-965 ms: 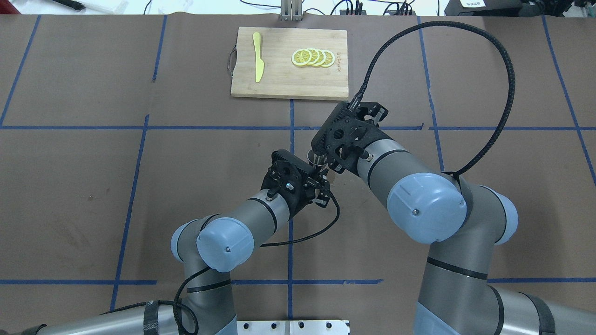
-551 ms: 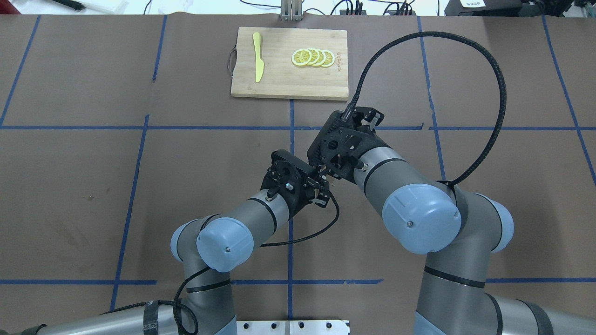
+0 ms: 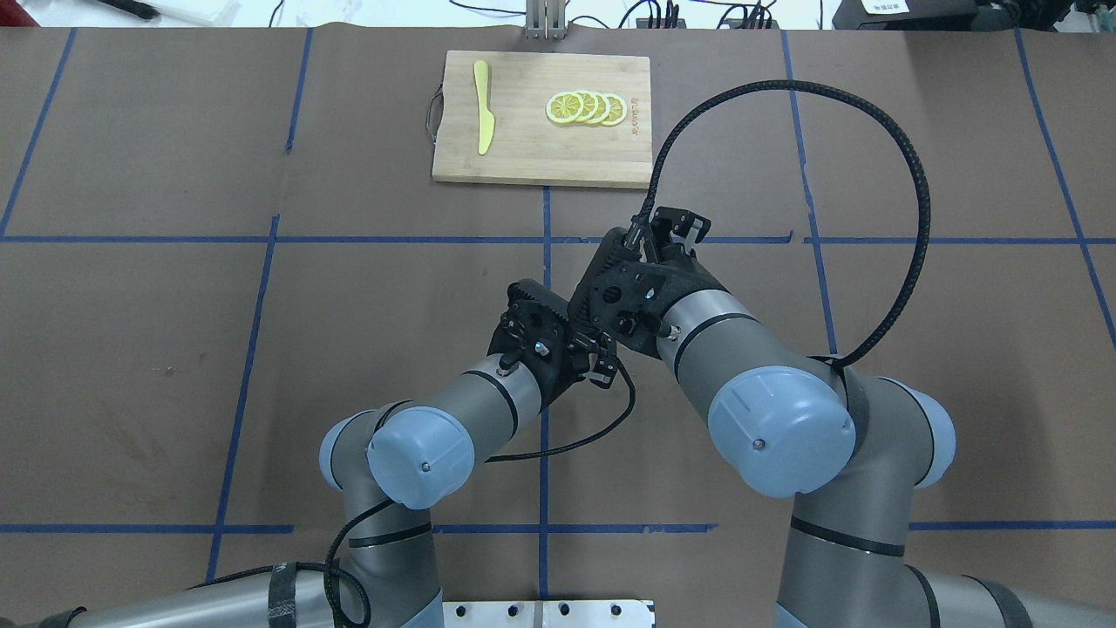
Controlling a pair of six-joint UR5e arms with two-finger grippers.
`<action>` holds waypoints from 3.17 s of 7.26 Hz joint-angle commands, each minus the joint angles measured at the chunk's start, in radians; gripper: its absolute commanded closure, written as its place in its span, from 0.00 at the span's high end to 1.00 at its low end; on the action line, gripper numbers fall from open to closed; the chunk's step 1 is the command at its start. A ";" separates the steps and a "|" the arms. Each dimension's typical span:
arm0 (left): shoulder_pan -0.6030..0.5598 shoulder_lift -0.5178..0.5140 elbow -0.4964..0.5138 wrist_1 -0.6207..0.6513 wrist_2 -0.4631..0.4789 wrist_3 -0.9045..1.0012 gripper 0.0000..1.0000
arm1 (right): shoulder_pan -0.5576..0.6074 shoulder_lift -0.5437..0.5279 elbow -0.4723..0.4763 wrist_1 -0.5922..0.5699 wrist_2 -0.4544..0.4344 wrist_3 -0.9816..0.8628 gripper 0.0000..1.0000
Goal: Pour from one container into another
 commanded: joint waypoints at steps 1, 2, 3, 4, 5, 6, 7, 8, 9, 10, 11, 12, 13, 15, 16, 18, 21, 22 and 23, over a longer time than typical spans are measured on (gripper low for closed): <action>0.000 0.000 0.000 0.000 0.000 0.000 0.00 | -0.032 0.003 0.000 -0.020 -0.068 -0.063 0.00; 0.000 0.000 0.000 0.000 0.000 0.000 0.00 | -0.035 0.003 0.000 -0.021 -0.078 -0.077 0.00; 0.000 0.000 0.000 0.000 0.000 0.000 0.00 | -0.038 0.003 -0.001 -0.021 -0.087 -0.097 0.00; 0.000 0.000 0.000 0.000 0.000 0.000 0.00 | -0.044 0.003 -0.001 -0.021 -0.110 -0.135 0.00; 0.000 0.000 0.000 0.000 0.000 0.000 0.00 | -0.047 0.003 -0.001 -0.021 -0.116 -0.141 0.00; 0.000 0.000 0.000 0.000 0.000 0.000 0.00 | -0.048 0.005 -0.001 -0.021 -0.116 -0.143 0.00; 0.000 0.000 0.000 0.000 0.000 0.000 0.00 | -0.048 0.008 -0.001 -0.021 -0.116 -0.163 0.00; -0.002 0.000 0.000 0.000 0.000 0.000 0.00 | -0.048 0.009 -0.001 -0.021 -0.116 -0.172 0.00; -0.002 0.000 0.000 0.000 0.000 0.000 0.00 | -0.048 0.009 -0.001 -0.021 -0.125 -0.186 0.00; -0.002 0.000 0.000 0.000 0.000 0.000 0.00 | -0.048 0.009 -0.003 -0.021 -0.143 -0.209 0.00; -0.002 0.000 0.000 0.000 0.000 0.000 0.00 | -0.049 0.012 -0.003 -0.044 -0.160 -0.210 0.00; -0.002 0.000 0.000 0.000 0.000 0.000 0.00 | -0.049 0.031 -0.006 -0.058 -0.179 -0.213 0.00; 0.000 0.000 0.000 0.000 0.000 0.000 0.00 | -0.049 0.043 -0.008 -0.072 -0.190 -0.213 0.00; 0.000 0.000 0.006 0.000 0.000 -0.002 0.00 | -0.054 0.048 -0.009 -0.104 -0.225 -0.224 0.00; 0.000 0.000 0.006 0.000 0.000 -0.002 0.00 | -0.054 0.048 -0.009 -0.104 -0.226 -0.224 0.00; 0.000 0.000 0.006 0.000 0.001 -0.006 0.00 | -0.061 0.048 -0.009 -0.089 -0.226 -0.194 0.00; -0.003 0.000 0.006 -0.005 0.001 -0.009 0.00 | -0.066 0.046 -0.011 -0.075 -0.223 0.002 0.00; -0.003 0.000 0.005 -0.006 0.001 -0.009 0.00 | -0.066 0.045 -0.011 -0.075 -0.222 0.092 0.00; -0.005 0.000 0.003 -0.006 0.001 -0.011 0.00 | -0.063 0.045 -0.011 -0.073 -0.222 0.124 0.00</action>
